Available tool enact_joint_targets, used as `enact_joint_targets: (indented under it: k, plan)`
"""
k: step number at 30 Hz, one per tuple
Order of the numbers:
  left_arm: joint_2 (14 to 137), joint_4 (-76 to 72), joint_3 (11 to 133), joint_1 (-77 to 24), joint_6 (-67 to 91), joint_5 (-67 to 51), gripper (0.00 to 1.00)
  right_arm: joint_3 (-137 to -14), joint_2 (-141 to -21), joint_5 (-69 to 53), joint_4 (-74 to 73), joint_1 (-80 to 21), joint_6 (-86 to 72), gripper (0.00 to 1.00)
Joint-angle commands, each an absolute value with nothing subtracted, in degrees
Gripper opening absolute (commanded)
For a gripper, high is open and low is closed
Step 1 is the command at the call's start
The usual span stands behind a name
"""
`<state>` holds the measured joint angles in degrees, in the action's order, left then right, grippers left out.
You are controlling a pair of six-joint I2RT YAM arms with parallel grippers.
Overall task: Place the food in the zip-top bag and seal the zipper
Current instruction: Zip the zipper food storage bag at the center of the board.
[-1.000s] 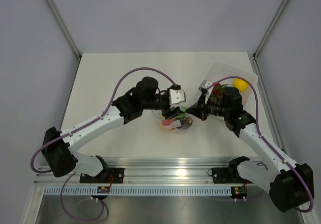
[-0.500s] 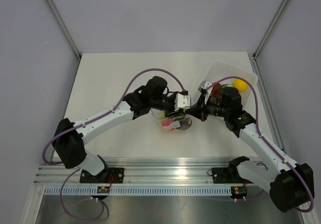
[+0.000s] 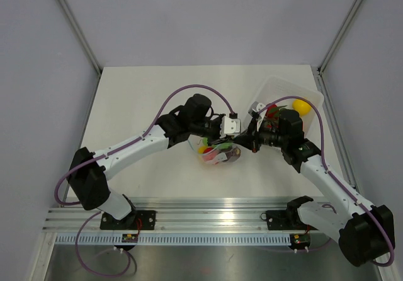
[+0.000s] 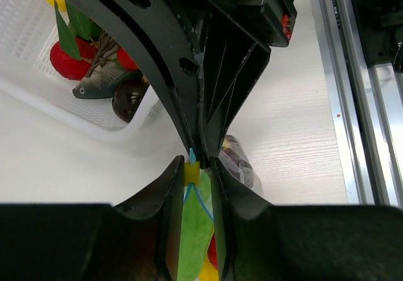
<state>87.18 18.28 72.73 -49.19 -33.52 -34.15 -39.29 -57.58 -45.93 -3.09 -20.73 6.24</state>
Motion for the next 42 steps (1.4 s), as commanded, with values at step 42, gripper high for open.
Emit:
enact_joint_targets:
  k: [42]
  plan:
    - [82.97, 24.52, 67.77, -44.21, -30.41, -34.11, 0.00, -34.72, -53.35, -27.25, 5.97, -21.36, 0.97, 0.00]
